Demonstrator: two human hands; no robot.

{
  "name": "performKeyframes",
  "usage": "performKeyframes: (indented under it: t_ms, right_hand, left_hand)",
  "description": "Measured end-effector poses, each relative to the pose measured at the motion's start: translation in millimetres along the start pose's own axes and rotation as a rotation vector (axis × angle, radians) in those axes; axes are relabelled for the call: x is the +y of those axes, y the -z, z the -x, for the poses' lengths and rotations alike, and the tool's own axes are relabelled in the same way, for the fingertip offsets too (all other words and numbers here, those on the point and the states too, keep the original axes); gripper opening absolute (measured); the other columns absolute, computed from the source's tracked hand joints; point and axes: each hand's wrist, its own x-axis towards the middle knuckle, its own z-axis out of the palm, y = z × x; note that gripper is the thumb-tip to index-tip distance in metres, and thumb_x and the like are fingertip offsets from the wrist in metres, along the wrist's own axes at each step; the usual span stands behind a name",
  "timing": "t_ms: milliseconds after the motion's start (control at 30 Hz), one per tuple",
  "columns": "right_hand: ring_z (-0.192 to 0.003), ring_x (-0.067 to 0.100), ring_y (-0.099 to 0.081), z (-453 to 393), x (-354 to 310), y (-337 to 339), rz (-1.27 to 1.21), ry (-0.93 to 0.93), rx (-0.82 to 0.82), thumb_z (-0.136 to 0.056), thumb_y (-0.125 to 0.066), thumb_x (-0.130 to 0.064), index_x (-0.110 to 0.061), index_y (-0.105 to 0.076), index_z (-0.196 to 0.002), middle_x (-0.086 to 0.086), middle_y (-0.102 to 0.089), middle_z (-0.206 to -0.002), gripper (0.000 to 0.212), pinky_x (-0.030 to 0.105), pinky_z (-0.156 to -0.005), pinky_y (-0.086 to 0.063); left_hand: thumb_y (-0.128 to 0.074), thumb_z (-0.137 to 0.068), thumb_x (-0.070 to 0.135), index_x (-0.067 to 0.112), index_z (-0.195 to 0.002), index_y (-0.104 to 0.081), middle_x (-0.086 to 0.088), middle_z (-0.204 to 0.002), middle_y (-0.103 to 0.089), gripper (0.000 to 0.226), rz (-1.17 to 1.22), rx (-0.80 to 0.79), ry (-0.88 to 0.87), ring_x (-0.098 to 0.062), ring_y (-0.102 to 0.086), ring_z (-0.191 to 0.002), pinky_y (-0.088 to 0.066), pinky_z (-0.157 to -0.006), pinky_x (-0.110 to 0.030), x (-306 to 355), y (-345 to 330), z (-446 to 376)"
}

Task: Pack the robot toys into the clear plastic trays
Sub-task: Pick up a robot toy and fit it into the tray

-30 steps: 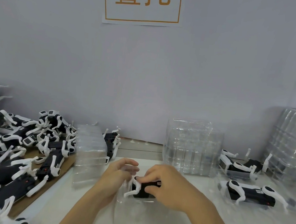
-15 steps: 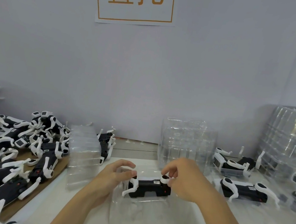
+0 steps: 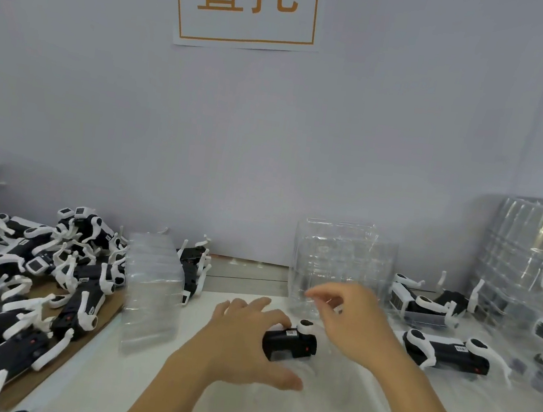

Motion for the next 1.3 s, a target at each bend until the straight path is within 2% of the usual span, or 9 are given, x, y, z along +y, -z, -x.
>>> performKeyframes:
  t_ms: [133,300,467,633,733,833,967,1100,1300]
  right_hand:
    - [-0.081,-0.013,-0.058,-2,-5,14,-0.153,0.021,0.294,-0.097,-0.057,-0.014,-0.03,-0.072,-0.108,-0.019,-0.068,-0.093,0.025,0.0,-0.065,-0.04]
    - [-0.072,0.003,-0.061,-3,-20,13,-0.43,-0.072,0.638,-0.097,-0.051,-0.017,-0.03,-0.058,-0.107,-0.004,-0.069,-0.089,0.018,0.019,-0.061,-0.044]
    - [-0.082,0.001,-0.066,7,-50,-10,-0.393,0.169,0.118,-0.09,-0.071,-0.02,-0.04,-0.067,-0.1,-0.017,-0.071,-0.09,0.023,0.012,-0.07,-0.05]
    - [-0.076,0.001,-0.065,7,-63,-22,-0.312,0.264,0.166,-0.085,-0.077,-0.018,-0.032,-0.077,-0.089,-0.017,-0.07,-0.084,0.015,0.009,-0.066,-0.047]
    - [-0.081,-0.001,-0.065,5,-60,-5,-0.355,0.276,0.219,-0.09,-0.071,-0.019,-0.039,-0.071,-0.099,-0.022,-0.069,-0.089,0.023,0.009,-0.067,-0.048]
    - [-0.081,0.003,-0.066,4,-62,5,-0.409,0.238,0.327,-0.092,-0.069,-0.017,-0.04,-0.067,-0.104,-0.016,-0.068,-0.085,0.026,0.012,-0.068,-0.05]
    - [-0.076,0.002,-0.069,0,-54,20,-0.297,0.127,0.232,-0.095,-0.061,-0.011,-0.031,-0.076,-0.093,-0.015,-0.074,-0.082,0.025,0.011,-0.07,-0.049]
    - [-0.089,0.022,-0.07,-4,-42,23,-0.394,-0.207,0.299,-0.096,-0.043,-0.006,-0.012,-0.071,-0.108,0.003,-0.074,-0.093,0.031,0.045,-0.088,-0.056]
    - [-0.134,0.021,-0.045,4,-44,13,-0.205,-0.299,-0.108,-0.093,-0.046,-0.06,-0.033,-0.035,-0.149,-0.005,-0.045,-0.148,0.063,0.034,-0.1,-0.037]
  left_hand:
    - [-0.06,-0.055,0.083,0.049,-0.121,-0.057,0.022,-0.131,-0.047,0.074,0.165,0.109,-0.039,-0.007,-0.042,-0.121,-0.026,-0.102,-0.027,-9,12,5]
    - [-0.076,-0.066,0.061,0.032,-0.1,-0.077,0.018,-0.084,-0.074,0.045,0.946,0.373,-0.052,0.002,-0.067,-0.074,-0.047,-0.072,-0.011,-24,47,16]
    - [-0.066,-0.064,0.075,0.023,-0.109,-0.077,-0.005,-0.113,-0.074,0.07,1.595,0.345,0.137,-0.028,-0.07,-0.099,-0.048,-0.091,-0.045,-17,48,15]
    - [-0.072,-0.065,0.073,0.019,-0.113,-0.074,-0.017,-0.116,-0.069,0.073,1.792,0.325,0.107,-0.035,-0.066,-0.099,-0.045,-0.098,-0.049,-7,44,14]
    - [-0.065,-0.074,0.065,0.016,-0.112,-0.076,-0.016,-0.121,-0.069,0.062,1.752,0.286,0.055,-0.037,-0.067,-0.109,-0.052,-0.099,-0.051,-9,44,14]
    - [-0.065,-0.073,0.061,0.021,-0.108,-0.078,-0.007,-0.114,-0.074,0.055,1.639,0.187,0.015,-0.025,-0.073,-0.099,-0.06,-0.072,-0.038,-10,42,17]
    - [-0.064,-0.078,0.063,0.028,-0.111,-0.076,0.003,-0.114,-0.074,0.05,1.267,0.228,0.008,-0.019,-0.069,-0.109,-0.055,-0.092,-0.041,-13,40,18]
    - [-0.068,-0.064,0.068,0.056,-0.103,-0.069,0.036,-0.108,-0.065,0.041,0.75,0.41,-0.119,0.014,-0.062,-0.096,-0.045,-0.086,-0.009,-14,39,16]
    - [-0.061,-0.051,0.088,0.066,-0.117,-0.049,0.028,-0.141,-0.032,0.071,0.255,0.235,-0.057,-0.001,-0.026,-0.137,-0.021,-0.112,-0.029,-21,27,11]
